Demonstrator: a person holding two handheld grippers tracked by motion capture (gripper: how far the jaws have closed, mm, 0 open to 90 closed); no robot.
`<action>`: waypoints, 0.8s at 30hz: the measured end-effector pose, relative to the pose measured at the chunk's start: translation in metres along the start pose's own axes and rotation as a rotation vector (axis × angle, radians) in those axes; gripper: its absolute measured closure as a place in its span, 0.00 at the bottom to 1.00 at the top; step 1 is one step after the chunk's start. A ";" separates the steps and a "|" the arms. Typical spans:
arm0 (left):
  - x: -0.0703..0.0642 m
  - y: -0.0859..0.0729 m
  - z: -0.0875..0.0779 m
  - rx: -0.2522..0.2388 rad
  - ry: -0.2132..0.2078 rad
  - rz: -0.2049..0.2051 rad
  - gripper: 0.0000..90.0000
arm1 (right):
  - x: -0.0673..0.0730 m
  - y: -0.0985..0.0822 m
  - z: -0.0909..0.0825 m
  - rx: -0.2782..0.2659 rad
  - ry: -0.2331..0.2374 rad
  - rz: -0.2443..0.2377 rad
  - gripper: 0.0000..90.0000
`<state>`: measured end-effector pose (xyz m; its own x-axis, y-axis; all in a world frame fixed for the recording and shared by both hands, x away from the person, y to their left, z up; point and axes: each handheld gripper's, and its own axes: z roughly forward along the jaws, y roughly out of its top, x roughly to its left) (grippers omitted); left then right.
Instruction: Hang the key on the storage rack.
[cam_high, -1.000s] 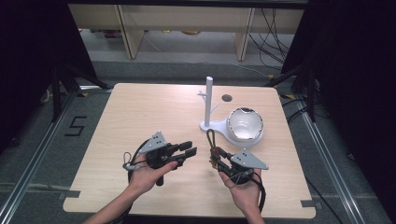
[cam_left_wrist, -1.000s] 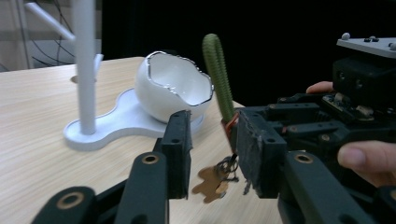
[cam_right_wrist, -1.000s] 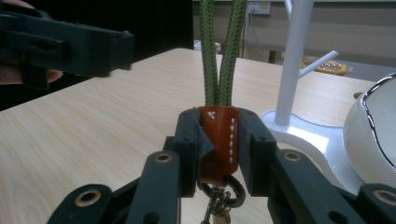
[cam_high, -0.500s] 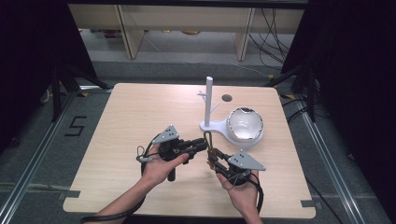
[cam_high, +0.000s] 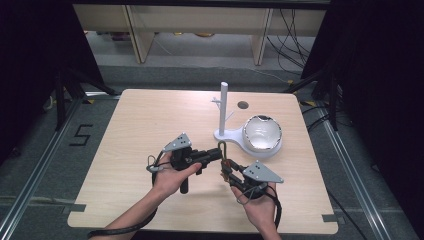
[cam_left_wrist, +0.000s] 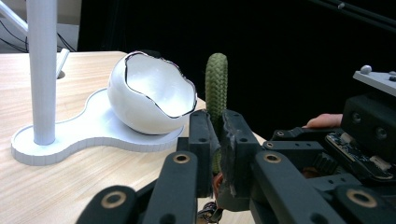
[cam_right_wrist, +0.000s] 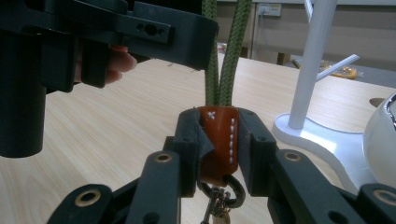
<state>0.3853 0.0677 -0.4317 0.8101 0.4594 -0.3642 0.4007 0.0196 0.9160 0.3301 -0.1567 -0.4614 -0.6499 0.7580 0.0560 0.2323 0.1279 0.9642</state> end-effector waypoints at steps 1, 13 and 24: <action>0.000 0.001 -0.001 0.003 0.002 0.007 0.93 | 0.000 0.000 0.000 -0.003 0.001 0.000 0.80; -0.003 0.016 -0.008 -0.006 0.092 0.110 0.93 | -0.001 0.006 0.001 0.013 0.015 -0.013 0.67; 0.008 0.028 -0.016 -0.033 0.192 0.166 0.93 | -0.006 0.002 -0.007 0.036 0.007 -0.003 0.66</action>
<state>0.3957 0.0863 -0.4059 0.7663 0.6187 -0.1730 0.2527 -0.0428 0.9666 0.3296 -0.1655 -0.4585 -0.6559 0.7528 0.0554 0.2564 0.1532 0.9543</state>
